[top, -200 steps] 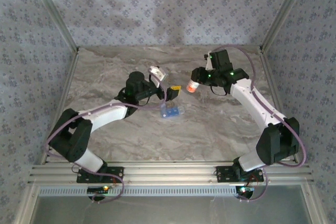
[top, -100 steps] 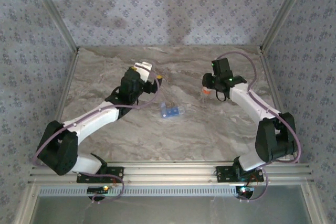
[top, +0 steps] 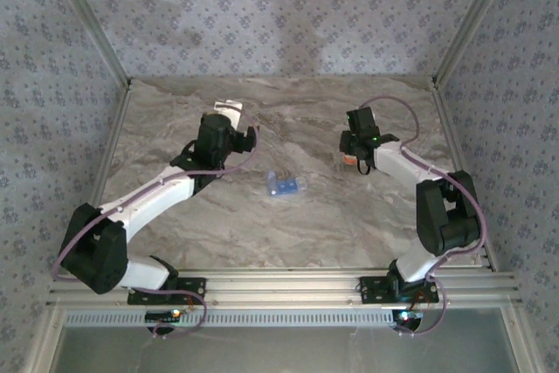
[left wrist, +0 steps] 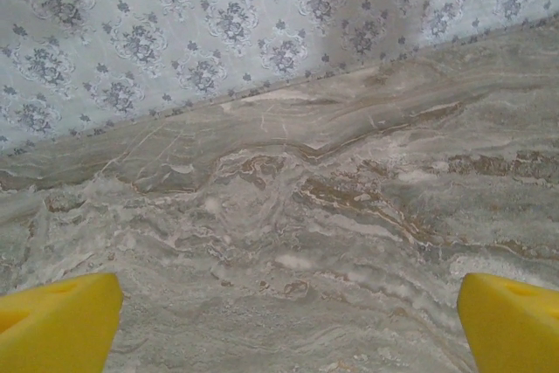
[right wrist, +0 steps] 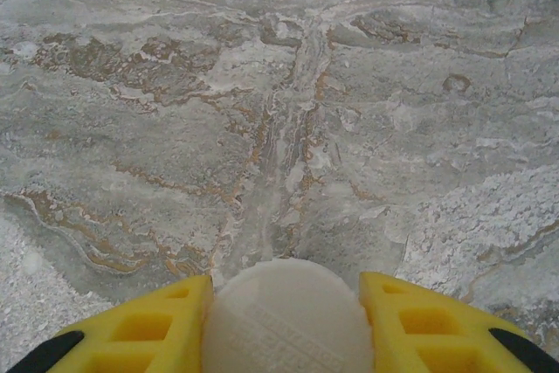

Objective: Sort the pills into containers

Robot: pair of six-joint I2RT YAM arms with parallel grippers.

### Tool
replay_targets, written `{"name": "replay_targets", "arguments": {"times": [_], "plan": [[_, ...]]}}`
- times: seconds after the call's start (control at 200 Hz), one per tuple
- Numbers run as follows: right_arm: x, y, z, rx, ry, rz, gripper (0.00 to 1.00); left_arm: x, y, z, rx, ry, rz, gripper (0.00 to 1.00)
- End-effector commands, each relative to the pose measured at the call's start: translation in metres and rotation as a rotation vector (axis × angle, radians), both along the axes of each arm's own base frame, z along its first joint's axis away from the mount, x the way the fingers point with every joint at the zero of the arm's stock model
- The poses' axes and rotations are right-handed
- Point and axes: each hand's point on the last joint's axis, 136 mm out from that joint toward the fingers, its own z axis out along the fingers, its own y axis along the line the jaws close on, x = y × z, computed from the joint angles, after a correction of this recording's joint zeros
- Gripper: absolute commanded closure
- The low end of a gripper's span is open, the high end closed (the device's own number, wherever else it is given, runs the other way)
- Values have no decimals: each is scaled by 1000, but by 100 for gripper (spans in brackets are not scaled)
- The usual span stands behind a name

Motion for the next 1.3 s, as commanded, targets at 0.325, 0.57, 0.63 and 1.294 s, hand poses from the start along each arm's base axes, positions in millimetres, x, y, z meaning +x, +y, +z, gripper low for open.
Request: {"name": "replay_targets", "arguments": {"times": [0.325,0.57,0.63,1.294], "plan": [[-8,-8,-21,14,10,-59,53,4,-10,-10,-126,93,9,2],[-5,-3,17,41,-44,-30,27,7,-2,-9,-138,93,60,2],[-4,0,32,59,-73,-15,25,7,2,-10,-145,96,77,2],[-59,145,30,230,96,503,25,12,3,-52,-173,403,91,87]]}}
